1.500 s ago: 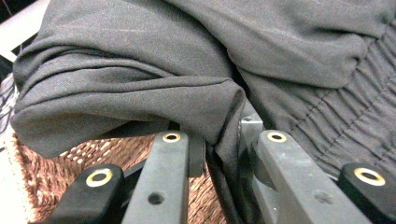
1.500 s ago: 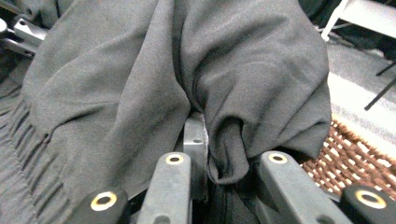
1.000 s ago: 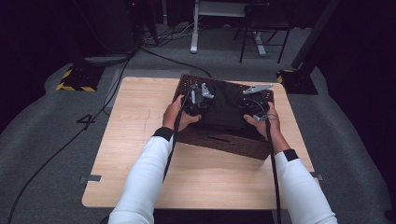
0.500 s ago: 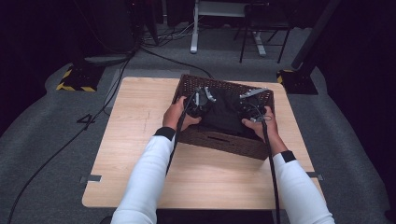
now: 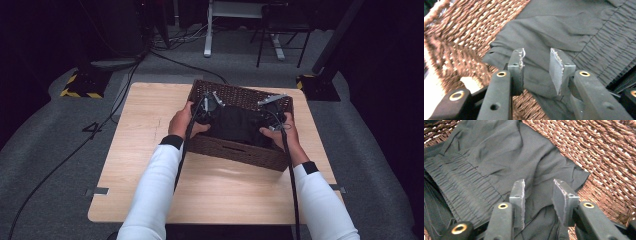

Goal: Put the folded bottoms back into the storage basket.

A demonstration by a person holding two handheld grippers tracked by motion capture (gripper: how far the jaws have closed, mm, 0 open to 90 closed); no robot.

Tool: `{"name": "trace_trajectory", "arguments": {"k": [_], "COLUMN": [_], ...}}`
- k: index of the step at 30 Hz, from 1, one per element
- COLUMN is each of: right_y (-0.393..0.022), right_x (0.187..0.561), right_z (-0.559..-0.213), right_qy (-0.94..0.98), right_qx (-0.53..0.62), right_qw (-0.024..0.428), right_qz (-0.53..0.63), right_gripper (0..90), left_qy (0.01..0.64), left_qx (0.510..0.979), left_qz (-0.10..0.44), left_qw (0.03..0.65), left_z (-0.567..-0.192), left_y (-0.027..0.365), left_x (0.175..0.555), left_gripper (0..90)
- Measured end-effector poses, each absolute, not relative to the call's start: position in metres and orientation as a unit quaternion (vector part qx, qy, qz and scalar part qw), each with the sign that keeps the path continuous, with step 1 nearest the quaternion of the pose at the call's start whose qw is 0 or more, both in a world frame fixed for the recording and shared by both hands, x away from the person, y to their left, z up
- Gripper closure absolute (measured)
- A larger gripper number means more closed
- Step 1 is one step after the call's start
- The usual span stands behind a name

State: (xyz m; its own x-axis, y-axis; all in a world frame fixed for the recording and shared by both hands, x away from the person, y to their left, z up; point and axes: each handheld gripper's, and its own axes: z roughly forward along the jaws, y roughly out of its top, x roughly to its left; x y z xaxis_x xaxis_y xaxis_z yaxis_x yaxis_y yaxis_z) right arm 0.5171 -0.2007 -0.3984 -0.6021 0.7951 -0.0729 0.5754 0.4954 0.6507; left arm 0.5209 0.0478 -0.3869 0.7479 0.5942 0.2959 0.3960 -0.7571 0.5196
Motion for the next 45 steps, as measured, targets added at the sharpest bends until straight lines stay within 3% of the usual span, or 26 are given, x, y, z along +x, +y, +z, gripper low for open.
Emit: {"name": "trace_trajectory", "arguments": {"k": [4,13,18,23,33,45], "right_y": [-0.201,-0.201,-0.204,-0.206,-0.214,-0.226], "right_x": [0.517,0.511,0.504,0.496,0.476,0.452], "right_z": [-0.399,-0.394,-0.386,-0.380,-0.366,-0.354], "right_qy": [0.842,0.842,0.841,0.844,0.843,0.842], "right_qx": [0.409,0.395,0.379,0.363,0.348,0.326], "right_qw": [0.187,0.196,0.194,0.192,0.204,0.226], "right_qz": [0.296,0.311,0.334,0.346,0.355,0.366], "right_gripper": [57.5,38.7,28.7,20.6,23.0,23.7], "left_qy": [0.277,0.283,0.294,0.277,0.258,0.251], "left_qx": [0.904,0.893,0.880,0.881,0.866,0.869], "left_qz": [0.226,0.219,0.175,0.167,0.176,0.198], "left_qw": [0.235,0.273,0.329,0.345,0.390,0.378], "left_z": [-0.386,-0.381,-0.374,-0.369,-0.358,-0.355], "left_y": [0.053,0.056,0.064,0.067,0.080,0.103], "left_x": [0.519,0.510,0.508,0.499,0.471,0.438], "left_gripper": [61.0,41.7,27.0,21.9,18.3,17.5]}}
